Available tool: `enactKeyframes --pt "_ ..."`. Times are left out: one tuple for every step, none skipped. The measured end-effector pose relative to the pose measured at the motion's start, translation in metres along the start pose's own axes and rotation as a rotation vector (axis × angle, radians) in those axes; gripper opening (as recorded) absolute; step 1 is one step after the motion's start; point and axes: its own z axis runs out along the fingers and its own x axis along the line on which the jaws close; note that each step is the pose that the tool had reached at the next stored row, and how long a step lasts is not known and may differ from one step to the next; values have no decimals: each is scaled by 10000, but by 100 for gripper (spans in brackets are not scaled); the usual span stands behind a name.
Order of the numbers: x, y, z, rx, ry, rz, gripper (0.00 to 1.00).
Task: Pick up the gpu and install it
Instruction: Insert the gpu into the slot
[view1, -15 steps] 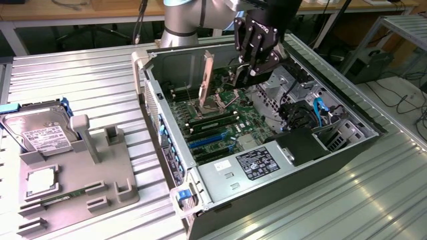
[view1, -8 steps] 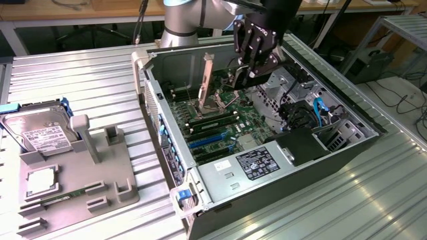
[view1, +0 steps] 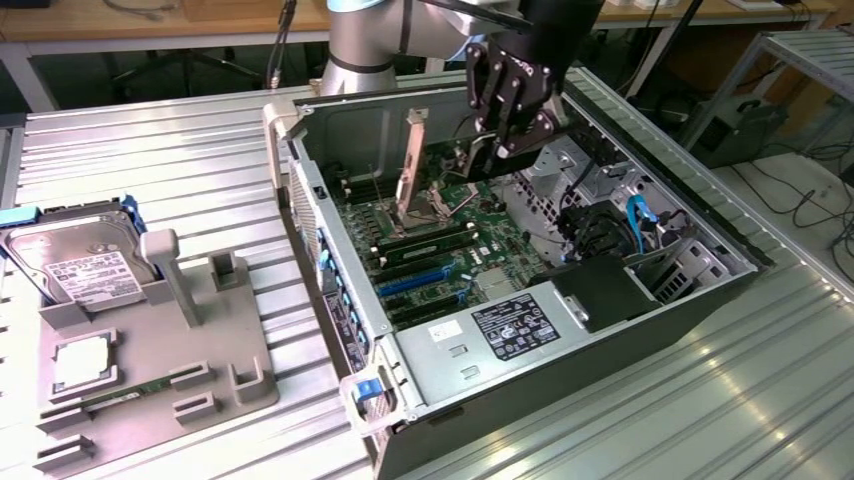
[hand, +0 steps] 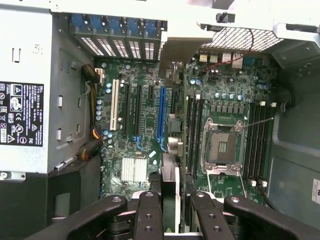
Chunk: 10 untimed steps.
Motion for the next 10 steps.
enactKeyframes --pt "0 0 3 1 -5 0 27" --pt "0 0 8 2 -10 -1 27" --pt "0 0 12 4 -15 -1 27" --pt "0 1 18 5 -25 -1 27" --pt "0 1 22 6 -30 -1 27" --pt "0 1 26 6 -35 -1 27" --pt "1 1 30 7 -41 -1 27" --pt "1 1 39 7 -50 0 27" --pt "1 1 43 8 -56 -1 27" --pt "1 1 47 8 -64 -1 27"
